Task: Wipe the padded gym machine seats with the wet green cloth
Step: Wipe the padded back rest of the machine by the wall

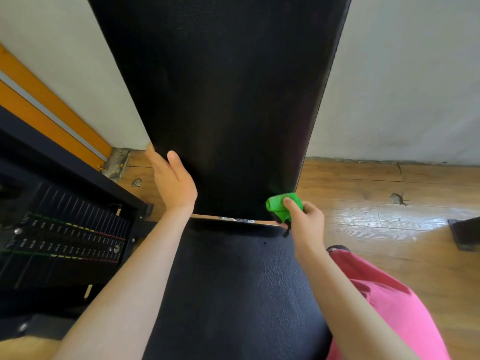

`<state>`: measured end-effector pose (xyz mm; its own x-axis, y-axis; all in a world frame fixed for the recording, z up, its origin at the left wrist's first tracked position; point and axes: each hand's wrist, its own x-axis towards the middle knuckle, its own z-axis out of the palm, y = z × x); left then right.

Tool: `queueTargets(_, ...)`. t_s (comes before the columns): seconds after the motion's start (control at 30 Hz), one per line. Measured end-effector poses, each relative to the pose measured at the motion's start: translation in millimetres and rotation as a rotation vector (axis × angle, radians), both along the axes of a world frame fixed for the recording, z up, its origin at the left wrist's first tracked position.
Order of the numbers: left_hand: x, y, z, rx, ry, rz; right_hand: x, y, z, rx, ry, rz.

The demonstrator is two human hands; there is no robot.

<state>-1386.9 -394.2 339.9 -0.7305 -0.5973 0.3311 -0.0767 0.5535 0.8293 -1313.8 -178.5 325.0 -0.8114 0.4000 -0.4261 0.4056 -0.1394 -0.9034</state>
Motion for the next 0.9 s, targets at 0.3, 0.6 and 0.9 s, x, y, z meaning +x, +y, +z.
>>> queueTargets(0.3,0.5,3.2,2.8,0.011,-0.009,0.000,-11.7,19.4,12.6,-0.010,0.092,-0.022)
queueTargets(0.6,-0.2,5.0,1.1,0.038,0.000,0.021,-6.6,30.8,-58.6,0.043,-0.214,0.076)
queueTargets(0.9,2.0,5.1,5.0,0.034,-0.002,-0.003,-15.9,40.1,-70.9,0.336,-0.346,0.285)
